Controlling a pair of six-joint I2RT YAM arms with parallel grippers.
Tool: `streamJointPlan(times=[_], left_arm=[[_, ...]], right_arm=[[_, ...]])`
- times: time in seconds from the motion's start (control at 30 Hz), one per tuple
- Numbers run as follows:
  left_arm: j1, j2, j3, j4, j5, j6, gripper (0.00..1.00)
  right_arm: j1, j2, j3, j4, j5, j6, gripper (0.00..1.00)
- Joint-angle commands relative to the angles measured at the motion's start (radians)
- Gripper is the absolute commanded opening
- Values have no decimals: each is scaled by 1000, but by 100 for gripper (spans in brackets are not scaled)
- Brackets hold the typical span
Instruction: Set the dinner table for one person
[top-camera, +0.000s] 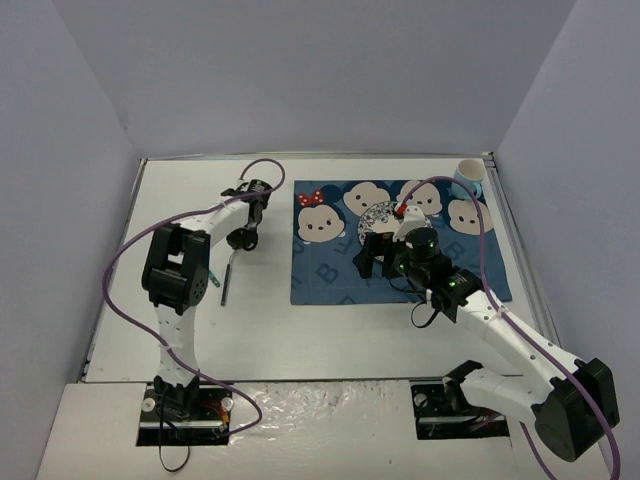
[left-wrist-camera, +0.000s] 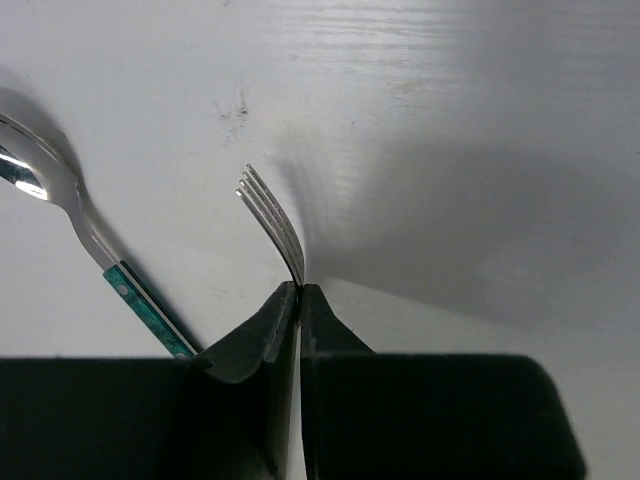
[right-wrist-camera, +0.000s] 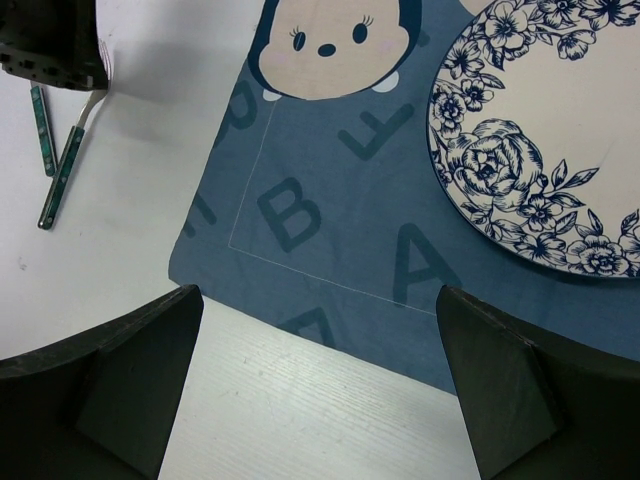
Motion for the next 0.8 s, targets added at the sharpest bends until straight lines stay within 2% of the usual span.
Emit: streamJointPlan(times=[0.0,0.07,0.2,0.4,0.57,0.67,0.77], left_arm=[[-66,57,99,-136,-181,-5,0],[-99,117,157,-190,-222,-31,0],[-133,159,186,-227,-206,-97,0],[-162,154,203,-239,-147,-140,25],[-163,79,216,-250,-85,-156,33],[-157,-29,216,-245,-19,-141,37],[-133,-120,142,-197,74,-104,44]], right_arm=[[11,-17,-8,55,-10,4,100],[11,-20,-16,54,-14,4,100],[11,-24,-24,49,-15,1,100],[11,-30,-30,43,-14,-6,100],[11,-38,-31,37,-16,-13,100],[11,-42,-20,29,-20,-19,100],[11,-48,-7,22,-34,-35,100]])
